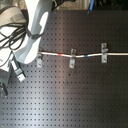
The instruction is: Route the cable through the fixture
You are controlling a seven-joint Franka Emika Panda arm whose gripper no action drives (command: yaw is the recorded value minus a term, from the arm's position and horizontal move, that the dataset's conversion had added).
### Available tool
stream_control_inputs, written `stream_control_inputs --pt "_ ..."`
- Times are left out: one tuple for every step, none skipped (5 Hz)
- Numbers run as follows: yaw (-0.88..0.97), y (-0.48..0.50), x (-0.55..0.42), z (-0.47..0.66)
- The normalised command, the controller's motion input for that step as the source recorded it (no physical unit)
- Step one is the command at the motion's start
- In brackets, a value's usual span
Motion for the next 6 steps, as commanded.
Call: stream_control_inputs --pt "0.00 0.000 0.000 -0.01" --pt "0.00 0.000 0.000 -0.03" --pt "0.00 0.033 0.303 -0.35" --pt "0.00 -0.069 0.471 -0.40" --pt "0.00 -0.151 0.464 -0.41" --pt "0.22 -0.136 0.328 -0.40"
